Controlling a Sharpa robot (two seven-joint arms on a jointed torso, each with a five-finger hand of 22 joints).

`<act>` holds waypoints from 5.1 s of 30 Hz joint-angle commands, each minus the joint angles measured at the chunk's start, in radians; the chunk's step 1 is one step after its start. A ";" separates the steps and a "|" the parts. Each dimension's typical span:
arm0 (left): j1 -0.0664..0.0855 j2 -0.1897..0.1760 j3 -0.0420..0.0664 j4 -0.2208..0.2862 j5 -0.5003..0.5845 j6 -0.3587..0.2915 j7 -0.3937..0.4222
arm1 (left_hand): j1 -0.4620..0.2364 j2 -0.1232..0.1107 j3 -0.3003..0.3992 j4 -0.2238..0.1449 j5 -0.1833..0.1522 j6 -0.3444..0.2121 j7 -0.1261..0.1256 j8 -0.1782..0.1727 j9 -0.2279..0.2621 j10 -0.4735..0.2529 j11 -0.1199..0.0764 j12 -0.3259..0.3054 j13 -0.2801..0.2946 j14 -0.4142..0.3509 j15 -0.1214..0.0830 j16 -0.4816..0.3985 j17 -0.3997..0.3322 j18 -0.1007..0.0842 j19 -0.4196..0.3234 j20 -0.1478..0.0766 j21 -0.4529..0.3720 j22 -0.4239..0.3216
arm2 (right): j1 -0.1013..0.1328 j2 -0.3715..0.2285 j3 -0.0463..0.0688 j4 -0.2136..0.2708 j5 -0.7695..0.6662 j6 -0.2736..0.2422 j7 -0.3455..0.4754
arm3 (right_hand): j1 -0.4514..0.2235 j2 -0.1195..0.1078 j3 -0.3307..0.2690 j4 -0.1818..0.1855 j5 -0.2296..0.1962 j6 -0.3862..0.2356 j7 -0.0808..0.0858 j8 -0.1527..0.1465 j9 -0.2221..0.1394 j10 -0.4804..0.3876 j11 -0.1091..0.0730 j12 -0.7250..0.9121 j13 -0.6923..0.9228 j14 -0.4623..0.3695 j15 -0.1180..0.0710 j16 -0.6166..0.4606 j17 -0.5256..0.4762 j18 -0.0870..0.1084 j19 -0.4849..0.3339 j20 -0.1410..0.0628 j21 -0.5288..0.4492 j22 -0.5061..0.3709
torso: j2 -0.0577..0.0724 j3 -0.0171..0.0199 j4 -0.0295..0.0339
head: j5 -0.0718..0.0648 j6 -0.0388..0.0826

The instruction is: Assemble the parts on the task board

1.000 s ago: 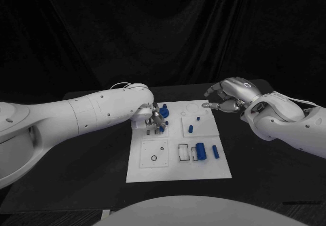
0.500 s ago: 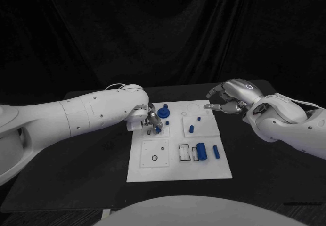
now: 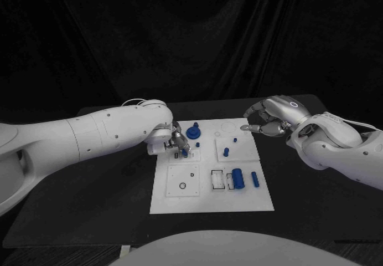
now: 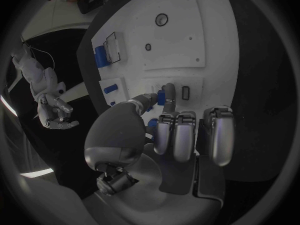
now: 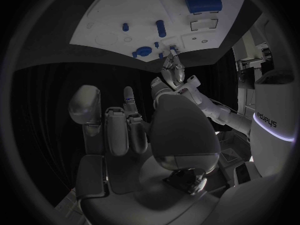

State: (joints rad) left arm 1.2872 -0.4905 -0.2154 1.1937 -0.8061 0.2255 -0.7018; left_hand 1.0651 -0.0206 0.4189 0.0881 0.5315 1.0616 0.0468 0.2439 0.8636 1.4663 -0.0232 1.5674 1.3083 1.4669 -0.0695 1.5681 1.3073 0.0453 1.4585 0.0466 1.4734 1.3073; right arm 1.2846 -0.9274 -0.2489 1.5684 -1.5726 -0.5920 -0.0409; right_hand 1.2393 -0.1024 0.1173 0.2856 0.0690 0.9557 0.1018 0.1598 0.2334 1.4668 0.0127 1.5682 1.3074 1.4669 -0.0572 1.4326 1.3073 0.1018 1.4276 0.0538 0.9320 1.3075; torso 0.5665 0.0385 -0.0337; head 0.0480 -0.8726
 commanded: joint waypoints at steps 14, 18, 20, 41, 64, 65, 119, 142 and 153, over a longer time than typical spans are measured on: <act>-0.012 -0.007 0.001 0.006 0.002 0.000 -0.010 | -0.006 0.008 0.129 -0.123 -0.010 0.002 -0.001 -0.002 0.003 0.105 -0.001 0.003 0.263 0.104 0.002 0.003 0.263 -0.008 -0.001 0.001 -0.006 0.176 | -0.008 0.000 0.001 -0.004 -0.006 0.010 -0.021 | -0.002 0.011 0.000 0.001 0.004 0.006 0.000 0.001 -0.001 0.104 0.009 0.003 0.263 0.071 0.008 -0.002 0.112 0.004 0.001 0.003 -0.007 0.122 | 0.000 -0.0006 -0.0041 | 0.008 0.000; -0.015 -0.010 0.001 0.009 0.002 0.002 -0.011 | -0.006 0.008 0.130 -0.124 -0.012 0.001 0.000 -0.002 0.003 0.105 -0.001 0.003 0.263 0.104 0.002 0.003 0.263 -0.007 -0.003 0.001 -0.008 0.174 | -0.009 0.000 0.001 -0.005 -0.006 0.009 -0.020 | -0.002 0.011 0.000 0.001 0.004 0.007 0.001 0.001 -0.001 0.104 0.009 0.003 0.263 0.071 0.008 -0.003 0.111 0.004 0.001 0.003 -0.007 0.122 | -0.001 -0.0006 -0.0038 | 0.010 0.000; -0.016 -0.011 0.001 0.010 0.002 0.002 -0.011 | -0.006 0.008 0.131 -0.125 -0.013 0.000 0.000 -0.003 0.003 0.105 0.000 0.003 0.263 0.104 0.002 0.003 0.263 -0.007 -0.005 0.001 -0.010 0.172 | -0.010 0.000 0.001 -0.006 -0.006 0.008 -0.020 | -0.001 0.011 0.000 0.000 0.004 0.007 0.001 0.001 -0.001 0.104 0.009 0.003 0.263 0.071 0.008 -0.002 0.111 0.004 0.001 0.003 -0.008 0.122 | -0.001 -0.0006 -0.0036 | 0.011 0.000; -0.027 -0.004 0.001 -0.007 0.002 -0.003 -0.005 | -0.112 0.024 -0.042 0.022 -0.376 0.000 0.014 -0.094 -0.051 0.105 0.015 0.003 0.263 0.104 0.016 0.003 0.263 -0.003 -0.016 0.012 -0.031 0.166 | -0.012 0.001 0.001 -0.008 -0.006 0.011 -0.018 | -0.001 0.011 0.000 0.000 0.004 0.007 0.001 0.001 -0.001 0.104 0.009 0.003 0.263 0.071 0.008 -0.002 0.111 0.004 0.001 0.003 -0.008 0.122 | 0.000 -0.0008 -0.0039 | 0.007 0.000; -0.032 -0.015 0.001 0.002 0.002 -0.004 -0.035 | -0.163 0.029 -0.261 0.145 -0.483 0.040 -0.009 -0.021 0.084 0.105 -0.004 0.003 0.263 0.104 -0.001 0.003 0.263 -0.006 0.000 -0.001 -0.028 0.180 | -0.017 -0.002 0.001 -0.007 -0.006 0.016 -0.016 | 0.000 0.011 0.000 -0.001 0.005 0.007 0.002 -0.001 -0.002 0.104 0.010 0.003 0.263 0.070 0.009 -0.004 0.110 0.004 0.001 0.004 -0.009 0.122 | 0.001 -0.0010 -0.0036 | 0.005 0.000; -0.031 -0.018 0.001 0.005 0.002 -0.005 -0.037 | -0.166 0.027 -0.266 0.149 -0.483 0.040 -0.009 -0.018 0.088 0.105 -0.004 0.003 0.263 0.104 -0.002 0.003 0.263 -0.006 0.001 -0.002 -0.028 0.181 | -0.017 -0.002 0.001 -0.006 -0.006 0.016 -0.016 | 0.000 0.011 0.000 -0.001 0.005 0.007 0.002 -0.001 -0.002 0.104 0.010 0.003 0.263 0.070 0.009 -0.004 0.110 0.004 0.001 0.004 -0.009 0.122 | 0.001 -0.0009 -0.0033 | 0.004 0.000; 0.080 -0.074 0.001 -0.125 0.002 0.023 0.088 | -0.015 0.050 -0.371 0.154 -0.479 -0.125 0.011 0.029 0.262 0.105 0.010 0.003 0.263 0.104 0.007 0.003 0.263 -0.011 0.022 0.001 -0.018 0.198 | -0.038 -0.053 0.001 0.031 0.004 0.017 0.010 | -0.008 0.013 -0.003 0.002 0.005 0.008 0.001 -0.002 -0.003 0.104 0.010 0.003 0.263 0.070 0.010 -0.004 0.110 0.004 0.000 0.004 -0.012 0.121 | 0.032 -0.0121 -0.0114 | 0.035 0.000; 0.046 -0.040 0.001 -0.170 0.002 0.035 0.108 | 0.029 0.066 -0.374 0.129 -0.451 -0.183 0.032 0.004 0.263 0.105 0.030 0.003 0.263 0.104 0.026 0.003 0.263 -0.007 0.009 0.021 -0.035 0.194 | -0.038 -0.055 0.001 0.040 0.005 0.014 0.010 | -0.008 0.013 -0.003 0.002 0.004 0.009 0.002 -0.003 -0.003 0.104 0.010 0.003 0.263 0.070 0.010 -0.005 0.108 0.005 0.000 0.004 -0.013 0.121 | 0.034 -0.0094 -0.0133 | 0.030 0.000; 0.041 -0.033 0.001 -0.176 0.002 0.040 0.116 | 0.052 0.073 -0.368 0.108 -0.412 -0.181 0.032 0.005 0.264 0.105 0.032 0.003 0.263 0.104 0.029 0.003 0.263 -0.006 0.005 0.025 -0.039 0.194 | -0.038 -0.052 0.001 0.037 0.005 0.017 0.008 | -0.008 0.013 -0.003 0.002 0.004 0.009 0.002 -0.003 -0.003 0.104 0.010 0.003 0.263 0.070 0.010 -0.005 0.108 0.005 0.000 0.004 -0.013 0.121 | 0.034 -0.0099 -0.0119 | 0.032 0.000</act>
State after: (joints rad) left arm 1.3303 -0.5266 -0.2154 1.0182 -0.8068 0.2507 -0.6078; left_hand 1.1093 0.0543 0.0502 0.1998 0.1175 0.8841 0.0768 0.2524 1.1271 1.4653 0.0031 1.5673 1.3082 1.4653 -0.0497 1.5681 1.3073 0.0454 1.4642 0.0663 1.4400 1.3074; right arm 1.2487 -0.9799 -0.2487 1.6048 -1.5661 -0.5765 -0.0298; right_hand 1.2313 -0.0944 0.1173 0.2855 0.0690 0.9593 0.1055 0.1598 0.2319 1.4632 0.0163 1.5682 1.3074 1.4669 -0.0572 1.4326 1.3073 0.1019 1.4276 0.0538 0.9236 1.3078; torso 0.6001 0.0292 -0.0462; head 0.0769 -0.8726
